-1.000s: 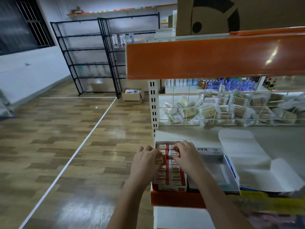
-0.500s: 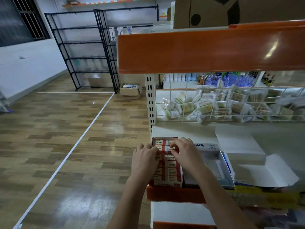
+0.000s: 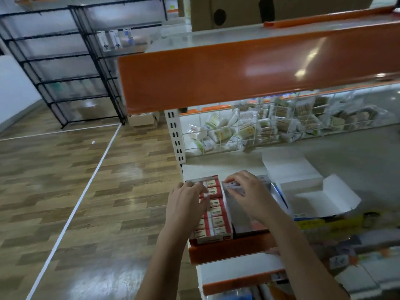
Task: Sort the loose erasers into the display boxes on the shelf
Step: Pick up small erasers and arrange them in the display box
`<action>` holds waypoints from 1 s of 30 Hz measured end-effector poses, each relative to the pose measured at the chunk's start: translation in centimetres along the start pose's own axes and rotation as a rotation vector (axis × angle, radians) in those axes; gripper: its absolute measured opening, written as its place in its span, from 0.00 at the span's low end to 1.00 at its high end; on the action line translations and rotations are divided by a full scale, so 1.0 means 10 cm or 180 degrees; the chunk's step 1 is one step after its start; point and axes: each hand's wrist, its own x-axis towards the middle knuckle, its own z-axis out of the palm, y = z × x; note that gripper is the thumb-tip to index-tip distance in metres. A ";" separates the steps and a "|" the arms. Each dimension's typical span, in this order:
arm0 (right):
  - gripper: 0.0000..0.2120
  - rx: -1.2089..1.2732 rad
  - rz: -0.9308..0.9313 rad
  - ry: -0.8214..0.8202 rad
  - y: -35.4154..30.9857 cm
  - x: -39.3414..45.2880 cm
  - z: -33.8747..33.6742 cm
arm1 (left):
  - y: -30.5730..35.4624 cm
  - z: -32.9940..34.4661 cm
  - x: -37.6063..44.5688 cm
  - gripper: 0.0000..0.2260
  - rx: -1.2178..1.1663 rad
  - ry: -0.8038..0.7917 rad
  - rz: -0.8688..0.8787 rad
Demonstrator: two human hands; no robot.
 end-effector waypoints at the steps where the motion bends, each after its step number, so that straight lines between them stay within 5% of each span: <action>1: 0.11 -0.0061 0.0050 0.0080 0.05 -0.06 -0.10 | 0.11 -0.02 0.04 0.13 -0.0060 0.0027 0.0114; 9: 0.13 -0.0457 0.0813 0.0873 0.82 -0.78 -1.06 | 1.41 0.29 0.26 0.13 -0.0047 -0.0114 0.0951; 20: 0.18 -0.0932 0.1407 0.1230 2.26 -1.85 -2.32 | 3.62 1.07 0.28 0.19 -0.0228 -0.0250 0.1596; 30: 0.22 -0.1137 0.1906 0.1642 3.48 -2.05 -3.18 | 5.20 1.74 0.70 0.18 -0.0102 0.0188 0.2100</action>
